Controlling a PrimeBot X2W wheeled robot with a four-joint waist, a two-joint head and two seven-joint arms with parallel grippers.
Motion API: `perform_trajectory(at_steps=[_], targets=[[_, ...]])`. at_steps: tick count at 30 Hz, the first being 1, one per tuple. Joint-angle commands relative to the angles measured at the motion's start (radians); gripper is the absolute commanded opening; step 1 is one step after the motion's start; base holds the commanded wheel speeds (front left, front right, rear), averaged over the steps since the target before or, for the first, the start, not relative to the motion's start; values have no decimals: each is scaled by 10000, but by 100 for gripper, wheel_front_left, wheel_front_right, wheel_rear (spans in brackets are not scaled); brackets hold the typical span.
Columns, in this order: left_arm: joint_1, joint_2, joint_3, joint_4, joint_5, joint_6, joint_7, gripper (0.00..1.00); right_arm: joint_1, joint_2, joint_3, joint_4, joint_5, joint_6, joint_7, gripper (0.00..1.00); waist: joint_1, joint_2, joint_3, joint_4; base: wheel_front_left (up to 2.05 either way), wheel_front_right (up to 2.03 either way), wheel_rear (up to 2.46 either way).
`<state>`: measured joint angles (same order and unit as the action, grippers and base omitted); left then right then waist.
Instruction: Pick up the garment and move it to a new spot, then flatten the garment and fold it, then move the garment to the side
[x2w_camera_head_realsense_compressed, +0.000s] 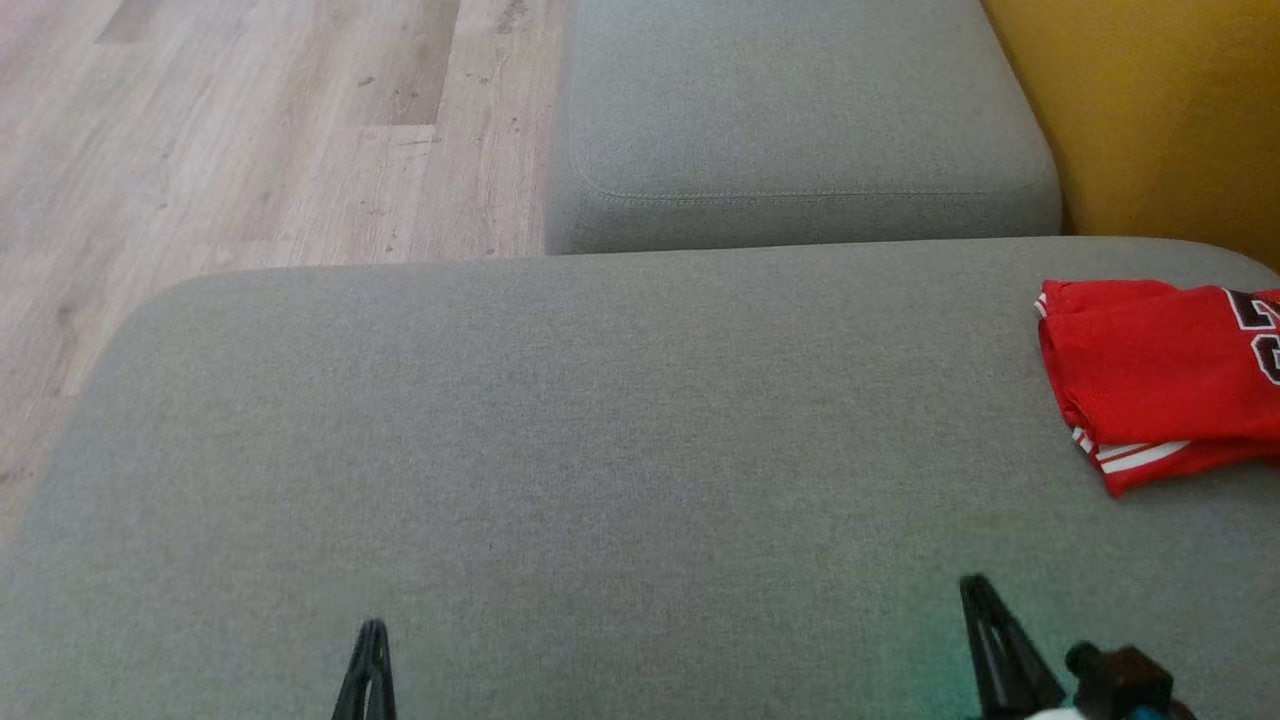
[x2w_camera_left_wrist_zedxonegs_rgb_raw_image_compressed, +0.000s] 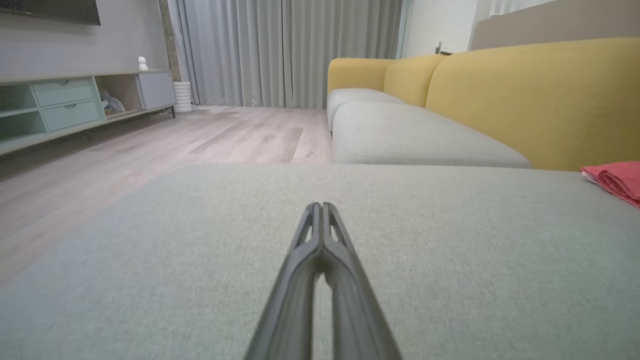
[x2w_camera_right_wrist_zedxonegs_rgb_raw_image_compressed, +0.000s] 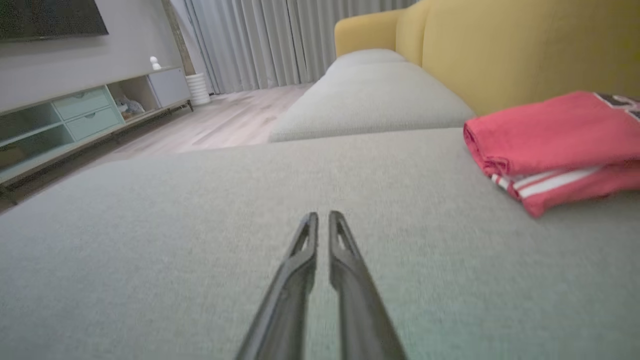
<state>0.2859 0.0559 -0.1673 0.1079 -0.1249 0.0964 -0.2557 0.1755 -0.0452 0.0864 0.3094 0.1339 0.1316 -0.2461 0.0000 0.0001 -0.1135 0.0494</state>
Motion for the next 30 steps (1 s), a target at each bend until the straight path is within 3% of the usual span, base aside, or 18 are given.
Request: perform_trajectory(at_steps=[1, 30], targets=[[-71, 0, -2, -249, -154, -16, 7, 0, -131, -3, -17, -230, 170, 0, 17, 0, 0, -1, 11, -3, 0, 0, 0], [-977, 186, 388, 184, -3727, -535, 650, 0, -747, -135, -317, -317, 3626, -2, 712, 0, 0, -1, 272, -114, 0, 0, 0]])
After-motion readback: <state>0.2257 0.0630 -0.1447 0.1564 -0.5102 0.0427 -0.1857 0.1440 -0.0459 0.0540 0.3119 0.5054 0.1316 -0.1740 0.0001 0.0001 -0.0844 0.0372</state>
